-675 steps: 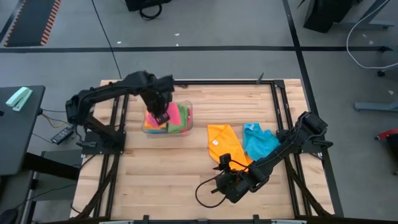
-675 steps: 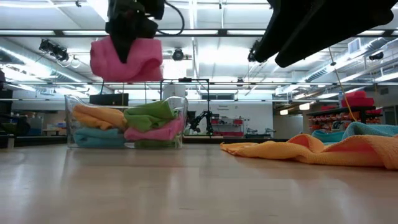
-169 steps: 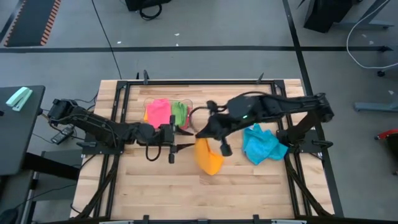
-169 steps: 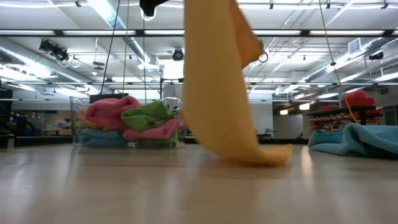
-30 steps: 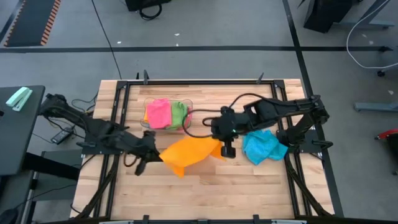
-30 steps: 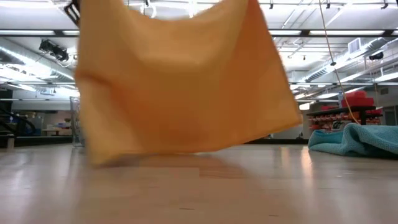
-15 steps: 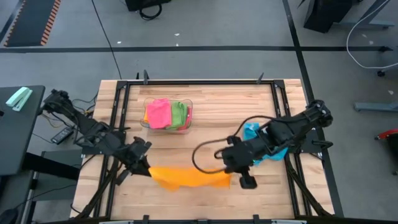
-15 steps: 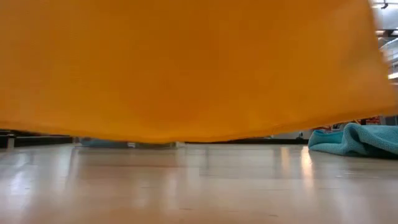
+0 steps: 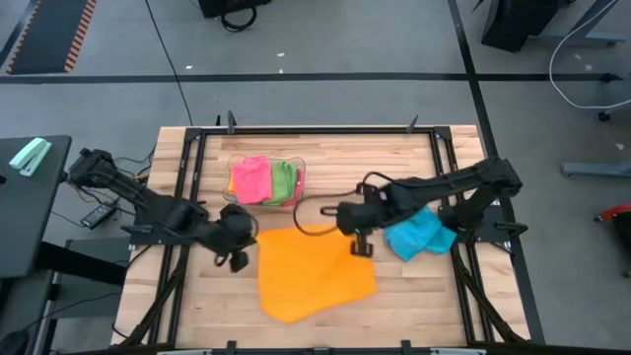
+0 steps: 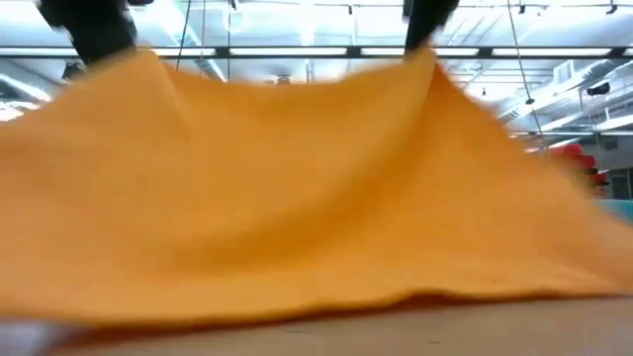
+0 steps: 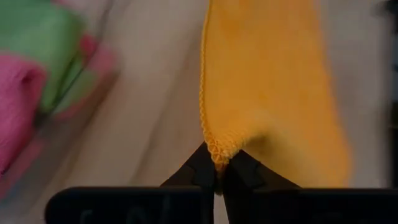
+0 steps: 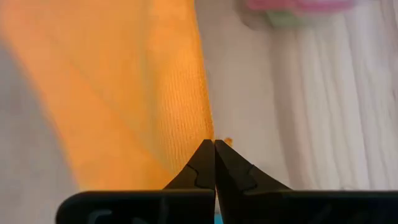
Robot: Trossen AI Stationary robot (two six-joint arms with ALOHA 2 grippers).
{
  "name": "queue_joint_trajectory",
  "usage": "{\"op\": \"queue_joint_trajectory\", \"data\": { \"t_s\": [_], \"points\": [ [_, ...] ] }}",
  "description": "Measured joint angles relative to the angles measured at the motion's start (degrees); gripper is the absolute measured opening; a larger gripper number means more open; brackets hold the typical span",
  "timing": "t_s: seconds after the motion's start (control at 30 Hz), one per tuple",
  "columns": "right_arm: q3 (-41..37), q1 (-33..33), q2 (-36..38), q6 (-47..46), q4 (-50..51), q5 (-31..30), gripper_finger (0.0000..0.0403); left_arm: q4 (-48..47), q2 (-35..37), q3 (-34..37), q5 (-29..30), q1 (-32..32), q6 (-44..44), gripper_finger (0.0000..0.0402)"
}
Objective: Fold microfiber towels
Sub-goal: Fold the orange microfiber towel
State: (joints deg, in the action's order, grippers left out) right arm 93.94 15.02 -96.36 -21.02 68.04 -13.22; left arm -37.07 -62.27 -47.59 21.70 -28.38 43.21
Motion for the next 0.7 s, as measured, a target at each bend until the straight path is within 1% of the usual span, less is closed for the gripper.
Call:
{"op": "queue_joint_trajectory", "data": {
  "t_s": [0.17, 0.33, 0.5, 0.63, 0.7],
  "points": [
    [-9.7, -7.1, -0.1, 1.0, -7.4, -0.1, 0.0003, -1.3, -7.7, 0.2, 0.0, 5.0, 0.6, 0.0012],
    [-15.9, -12.6, -0.1, 4.6, -15.3, -0.1, 0.0004, -2.5, -13.6, 0.2, -0.2, 8.7, -0.8, 0.0009],
    [-18.6, -15.9, -0.1, 6.3, -18.7, -0.1, 0.0003, -6.5, -17.8, 0.2, -1.1, 11.6, -1.7, 0.0032],
    [-18.6, -17.7, -0.1, 10.6, -20.5, -0.1, 0.0005, -7.1, -19.3, 0.2, 0.5, 13.7, -4.7, 0.0027],
    [-18.6, -18.5, -0.1, 13.5, -21.3, -0.1, 0.0016, -7.0, -19.2, 0.2, 1.5, 14.6, -6.3, 0.0021]
  ]
}}
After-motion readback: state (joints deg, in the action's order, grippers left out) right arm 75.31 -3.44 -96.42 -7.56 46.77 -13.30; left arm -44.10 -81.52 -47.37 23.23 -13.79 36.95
